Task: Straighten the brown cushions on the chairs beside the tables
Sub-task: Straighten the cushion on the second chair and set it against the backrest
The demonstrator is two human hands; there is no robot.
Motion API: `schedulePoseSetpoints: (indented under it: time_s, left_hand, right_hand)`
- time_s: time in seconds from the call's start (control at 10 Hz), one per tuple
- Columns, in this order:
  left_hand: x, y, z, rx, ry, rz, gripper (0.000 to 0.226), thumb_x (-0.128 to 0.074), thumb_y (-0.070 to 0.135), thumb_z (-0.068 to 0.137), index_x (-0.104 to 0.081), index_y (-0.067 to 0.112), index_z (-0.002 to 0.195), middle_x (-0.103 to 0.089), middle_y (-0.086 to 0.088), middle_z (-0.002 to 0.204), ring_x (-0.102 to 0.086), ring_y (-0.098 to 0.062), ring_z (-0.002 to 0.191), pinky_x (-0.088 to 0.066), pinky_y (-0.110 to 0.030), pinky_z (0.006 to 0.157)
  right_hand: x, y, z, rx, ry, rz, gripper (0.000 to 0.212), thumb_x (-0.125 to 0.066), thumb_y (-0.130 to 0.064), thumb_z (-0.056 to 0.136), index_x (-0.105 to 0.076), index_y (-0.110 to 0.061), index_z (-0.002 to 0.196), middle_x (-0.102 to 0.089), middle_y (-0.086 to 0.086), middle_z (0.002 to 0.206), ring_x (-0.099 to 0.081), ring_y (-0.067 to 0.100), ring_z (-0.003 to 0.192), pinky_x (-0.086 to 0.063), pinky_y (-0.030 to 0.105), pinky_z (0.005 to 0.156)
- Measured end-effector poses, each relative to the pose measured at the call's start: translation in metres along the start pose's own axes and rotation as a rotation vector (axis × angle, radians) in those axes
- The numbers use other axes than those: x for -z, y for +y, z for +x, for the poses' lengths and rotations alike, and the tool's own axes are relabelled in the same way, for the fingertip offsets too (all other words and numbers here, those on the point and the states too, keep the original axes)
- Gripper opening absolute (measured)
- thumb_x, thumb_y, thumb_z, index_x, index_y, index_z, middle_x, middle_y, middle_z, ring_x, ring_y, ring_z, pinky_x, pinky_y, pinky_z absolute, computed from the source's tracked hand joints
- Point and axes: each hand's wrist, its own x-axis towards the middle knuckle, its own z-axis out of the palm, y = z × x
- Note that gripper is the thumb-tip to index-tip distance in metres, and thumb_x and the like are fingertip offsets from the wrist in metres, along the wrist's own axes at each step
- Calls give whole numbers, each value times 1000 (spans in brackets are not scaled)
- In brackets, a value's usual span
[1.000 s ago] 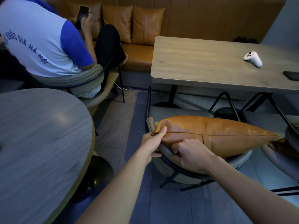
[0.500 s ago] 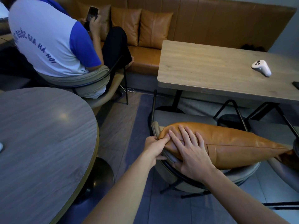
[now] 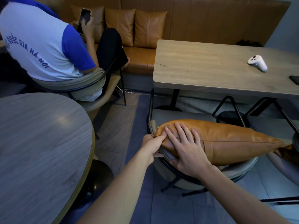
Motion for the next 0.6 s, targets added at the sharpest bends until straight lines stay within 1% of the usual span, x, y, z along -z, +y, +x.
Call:
schedulePoseSetpoints:
  time_s: [0.1, 0.2, 0.3, 0.4, 0.5, 0.6]
  left_hand:
    - [2, 1, 0, 7, -11, -6, 43, -75, 44, 85, -62, 10, 107, -70, -14, 112, -69, -34, 100, -64, -43, 65]
    - [0, 4, -4, 10, -3, 14, 35, -73, 43, 87, -61, 12, 99, -69, -13, 109, -68, -33, 101, -63, -46, 70]
    - [-1, 8, -8, 9, 36, 97, 34, -72, 48, 87, -58, 17, 91, -65, -7, 104, -62, -28, 100, -60, -47, 77]
    - [-1, 14, -13, -41, 92, 248, 42, -70, 57, 83, -59, 17, 92, -65, -1, 100, -61, -23, 94, -56, -43, 81]
    - [-4, 31, -24, -298, 286, 710, 64, -66, 63, 79, -59, 19, 125, -65, -9, 126, -59, -30, 116, -49, -41, 96]
    - [-14, 54, -42, -473, 316, 963, 70, -61, 58, 85, -46, 24, 144, -58, -8, 140, -53, -31, 128, -45, -41, 99]
  right_hand:
    - [2, 0, 1, 4, -8, 2, 115, -73, -56, 69, -11, -27, 161, -19, 15, 166, -19, 37, 152, -21, 56, 118]
    - [3, 1, 0, 3, -20, 1, 116, -73, -59, 70, -7, -28, 161, -16, 14, 167, -16, 36, 153, -19, 55, 119]
    - [10, 2, 1, 23, -41, 42, 111, -68, -61, 76, -3, -30, 161, -11, 12, 169, -10, 33, 154, -14, 54, 121]
    - [23, 9, -1, 21, -71, 134, 101, -59, -62, 83, 0, -35, 160, -7, 6, 169, -5, 28, 155, -9, 51, 122]
    - [50, 20, -5, -10, -71, 292, 78, -49, -60, 93, -17, -36, 159, -22, 0, 167, -17, 21, 153, -13, 46, 121]
    - [73, 32, 0, -133, -107, 408, 58, -45, -58, 97, -42, -33, 150, -47, -1, 154, -38, 22, 144, -25, 48, 116]
